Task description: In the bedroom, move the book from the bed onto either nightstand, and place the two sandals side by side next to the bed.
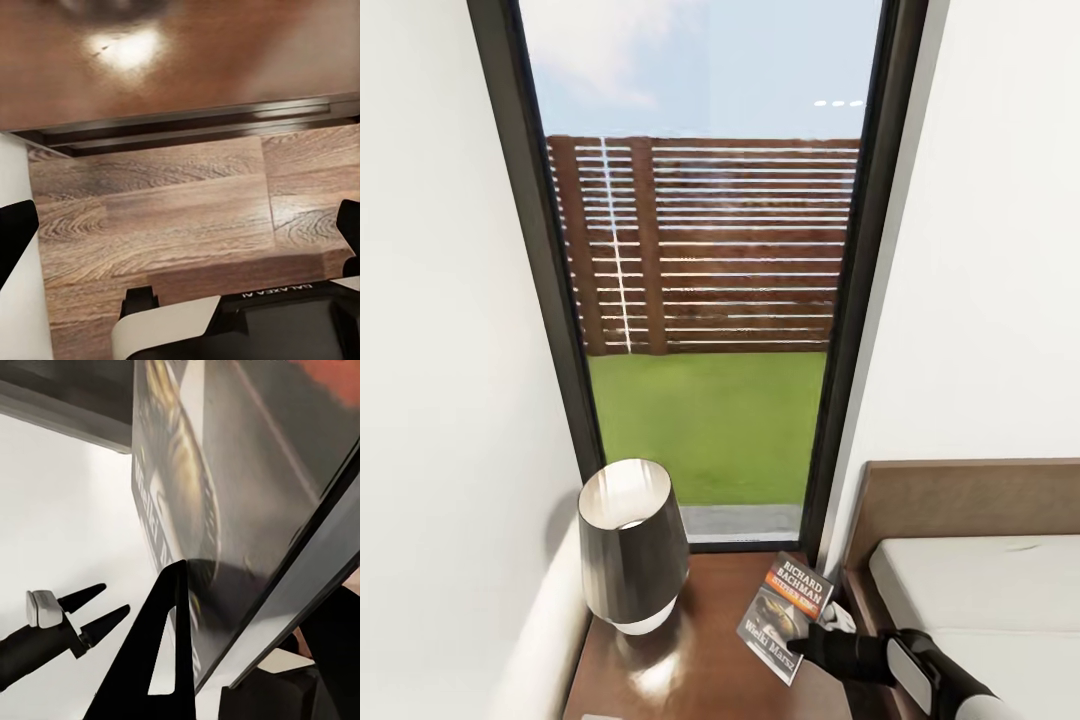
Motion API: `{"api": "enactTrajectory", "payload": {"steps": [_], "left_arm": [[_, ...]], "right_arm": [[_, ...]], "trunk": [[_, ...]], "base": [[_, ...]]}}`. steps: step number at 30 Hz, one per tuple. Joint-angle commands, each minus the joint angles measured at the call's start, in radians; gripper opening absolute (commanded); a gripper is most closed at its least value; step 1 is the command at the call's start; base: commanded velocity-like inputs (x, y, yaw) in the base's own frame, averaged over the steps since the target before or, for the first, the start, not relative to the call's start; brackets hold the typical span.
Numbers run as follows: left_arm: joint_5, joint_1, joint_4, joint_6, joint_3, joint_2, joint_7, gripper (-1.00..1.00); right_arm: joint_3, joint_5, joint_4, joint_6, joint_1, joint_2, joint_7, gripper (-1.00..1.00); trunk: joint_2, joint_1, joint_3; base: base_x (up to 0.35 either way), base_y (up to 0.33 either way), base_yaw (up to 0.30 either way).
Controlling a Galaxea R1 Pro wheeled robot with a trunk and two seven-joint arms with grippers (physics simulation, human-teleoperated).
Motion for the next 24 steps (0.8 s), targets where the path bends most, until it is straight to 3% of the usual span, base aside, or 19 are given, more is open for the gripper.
{"api": "enactTrajectory", "payload": {"steps": [1, 9, 15, 24], "left_arm": [[0.008, -0.001, -0.001, 0.003, -0.004, 0.001, -0.001, 1.00], [0.007, -0.001, -0.001, 0.002, -0.004, -0.001, 0.001, 1.00], [0.007, -0.001, -0.001, 0.002, -0.004, -0.001, 0.002, 1.00], [0.007, -0.001, -0.001, 0.002, -0.005, -0.002, 0.002, 1.00]], "right_arm": [[0.004, -0.009, -0.001, 0.008, -0.002, 0.000, -0.002, -1.00], [0.005, -0.011, -0.001, 0.023, -0.017, 0.008, -0.011, -1.00], [0.005, -0.012, -0.002, 0.085, -0.031, 0.024, -0.015, -1.00], [0.005, -0.012, 0.005, 0.115, -0.047, 0.041, -0.017, -1.00]], "trunk": [[-0.009, 0.004, -0.005], [-0.065, 0.035, -0.030], [-0.107, 0.058, -0.049], [-0.170, 0.092, -0.077]], "base": [[0.000, 0.000, 0.000], [0.000, 0.000, 0.000], [0.000, 0.000, 0.000], [0.000, 0.000, 0.000]]}}
